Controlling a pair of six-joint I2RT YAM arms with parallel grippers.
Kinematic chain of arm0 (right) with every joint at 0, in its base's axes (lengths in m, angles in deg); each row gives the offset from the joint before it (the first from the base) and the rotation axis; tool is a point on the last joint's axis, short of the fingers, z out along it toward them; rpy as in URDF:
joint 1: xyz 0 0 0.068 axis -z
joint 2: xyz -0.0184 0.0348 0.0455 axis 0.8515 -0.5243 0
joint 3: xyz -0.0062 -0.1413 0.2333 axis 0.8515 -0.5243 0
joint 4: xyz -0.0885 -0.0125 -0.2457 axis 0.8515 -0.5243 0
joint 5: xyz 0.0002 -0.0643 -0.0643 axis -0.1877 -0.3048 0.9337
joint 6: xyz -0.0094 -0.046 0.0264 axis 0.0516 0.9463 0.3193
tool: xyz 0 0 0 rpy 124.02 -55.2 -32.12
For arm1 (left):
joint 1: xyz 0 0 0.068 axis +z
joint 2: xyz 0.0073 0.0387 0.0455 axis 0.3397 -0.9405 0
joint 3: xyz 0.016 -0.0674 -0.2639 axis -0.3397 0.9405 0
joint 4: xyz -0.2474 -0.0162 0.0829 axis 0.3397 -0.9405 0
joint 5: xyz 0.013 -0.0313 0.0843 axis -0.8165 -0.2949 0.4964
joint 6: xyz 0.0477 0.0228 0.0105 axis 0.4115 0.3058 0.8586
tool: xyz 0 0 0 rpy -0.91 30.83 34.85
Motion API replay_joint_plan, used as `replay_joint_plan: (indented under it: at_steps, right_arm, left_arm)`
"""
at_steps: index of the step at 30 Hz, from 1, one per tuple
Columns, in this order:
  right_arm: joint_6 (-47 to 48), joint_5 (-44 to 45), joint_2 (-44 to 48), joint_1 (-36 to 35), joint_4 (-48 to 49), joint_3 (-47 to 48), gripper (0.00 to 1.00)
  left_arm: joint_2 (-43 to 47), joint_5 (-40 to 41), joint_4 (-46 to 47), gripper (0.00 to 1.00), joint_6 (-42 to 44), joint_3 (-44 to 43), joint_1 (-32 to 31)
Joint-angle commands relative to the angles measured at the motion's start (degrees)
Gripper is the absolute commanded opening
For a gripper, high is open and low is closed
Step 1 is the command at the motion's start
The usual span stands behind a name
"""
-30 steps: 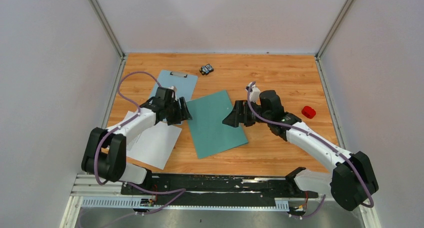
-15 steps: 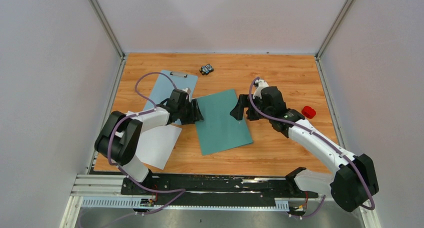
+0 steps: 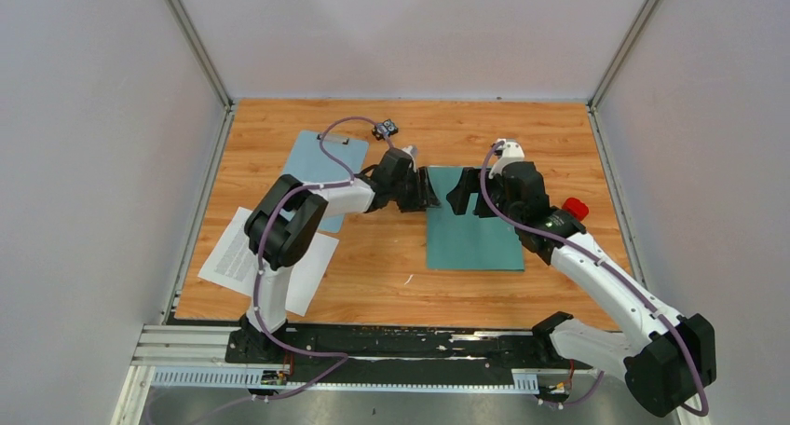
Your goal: Put the files into the folder
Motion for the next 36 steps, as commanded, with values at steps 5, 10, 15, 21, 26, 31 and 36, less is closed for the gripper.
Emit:
replay_joint_plan:
  at_steps: [5,10,15,21,26,31,36]
  right_arm:
    - [-0.28,-4.28,-0.29,0.24,5.57,-1.01,0.88]
    - [0.84,-5.89,-0.45,0.26,8.05,-1.87,0.88]
    - [0.61,-9.55,-2.17,0.24,9.96,-1.83,0.88]
    - [0.4,-13.35,-3.6,0.29,9.62,-1.52,0.87]
    - [0.78,-13.58,-4.63,0.21,10.78,-1.94,0.87]
    - [-0.14,-14.14,-8.8,0.27,11.16,-0.78,0.87]
    - [-1.7,-16.44,-13.28,0.27,11.48,0.65,0.85]
  left_arm:
    - [4.87,11.5,-25.67,0.62,18.94,-14.8,9.02]
    - [4.31,16.43,-37.62,0.62,42.22,-24.58,15.36]
    - [-1.06,18.58,-40.55,0.62,52.46,-34.65,20.94]
    - [-13.36,10.55,-45.85,0.62,61.68,-51.38,27.16]
    - [-19.51,1.11,-45.91,0.65,68.54,-58.1,29.91]
    - [-22.2,-1.97,-41.86,0.69,72.73,-58.6,31.08]
    - [-26.6,0.91,-39.74,0.72,70.57,-61.7,31.07]
